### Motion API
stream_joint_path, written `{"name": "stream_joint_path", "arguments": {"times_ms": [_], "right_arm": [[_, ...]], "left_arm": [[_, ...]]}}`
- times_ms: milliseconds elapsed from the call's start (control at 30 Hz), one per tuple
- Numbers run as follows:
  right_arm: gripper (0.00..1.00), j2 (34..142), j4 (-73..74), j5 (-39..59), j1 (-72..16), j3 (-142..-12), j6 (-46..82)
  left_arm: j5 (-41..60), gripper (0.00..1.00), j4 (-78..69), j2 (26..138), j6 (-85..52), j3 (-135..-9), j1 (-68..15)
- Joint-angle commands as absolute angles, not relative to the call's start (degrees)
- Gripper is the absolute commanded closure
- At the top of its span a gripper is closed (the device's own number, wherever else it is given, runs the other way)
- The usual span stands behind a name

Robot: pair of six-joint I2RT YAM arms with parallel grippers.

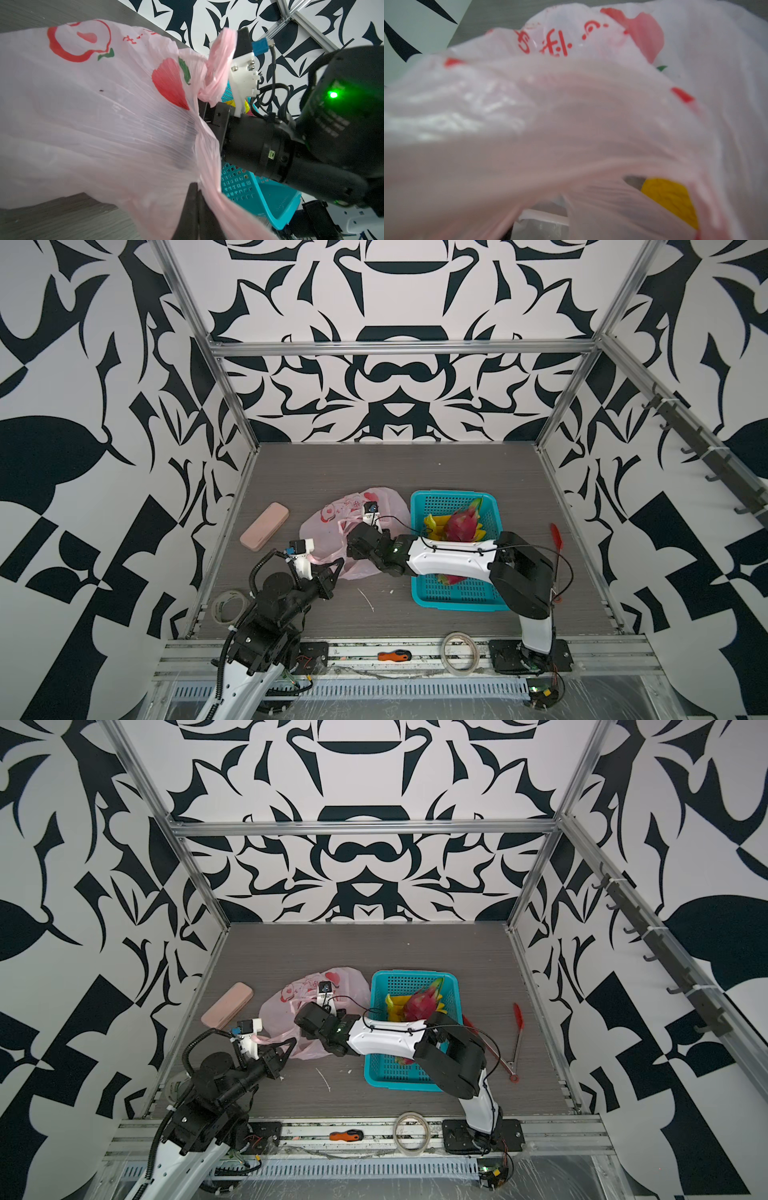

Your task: Untie the knot of the plastic bag and take out the fruit

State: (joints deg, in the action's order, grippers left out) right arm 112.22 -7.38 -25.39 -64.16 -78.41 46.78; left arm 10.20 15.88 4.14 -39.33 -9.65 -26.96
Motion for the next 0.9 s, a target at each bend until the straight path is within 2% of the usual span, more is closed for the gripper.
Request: {"name": "stream_joint_path", "arguments": {"times_ms": [0,100,300,567,867], "right_arm": [[0.22,111.3,-10.5,-27.1,-64.5,-82.4,45.6],[0.25,111.8,-13.3,-27.7,-65.1,-84.9,44.8],[0.4,114.6,-19.4,-29.8,-65.9,-90.3,47.6],[0.5,119.2,-25.6,-32.7,-66.7,-96.1,50.7],[0.46,125.7,-34.6,-35.7,-66.3,-106.5,51.6]], "left_arm": [[11.3,1.0,14.7,3.6,-41.7,-8.2,-26.9],[12.0,1.0,11.9,3.1,-42.9,-7.1,-26.9],[11.9,1.0,7.0,0.9,-45.0,-5.1,-26.9],[14.1,1.0,-1.6,0.4,-48.4,-3.3,-26.9],[17.9,1.0,-8.5,0.4,-51.5,-0.7,-26.9]]}}
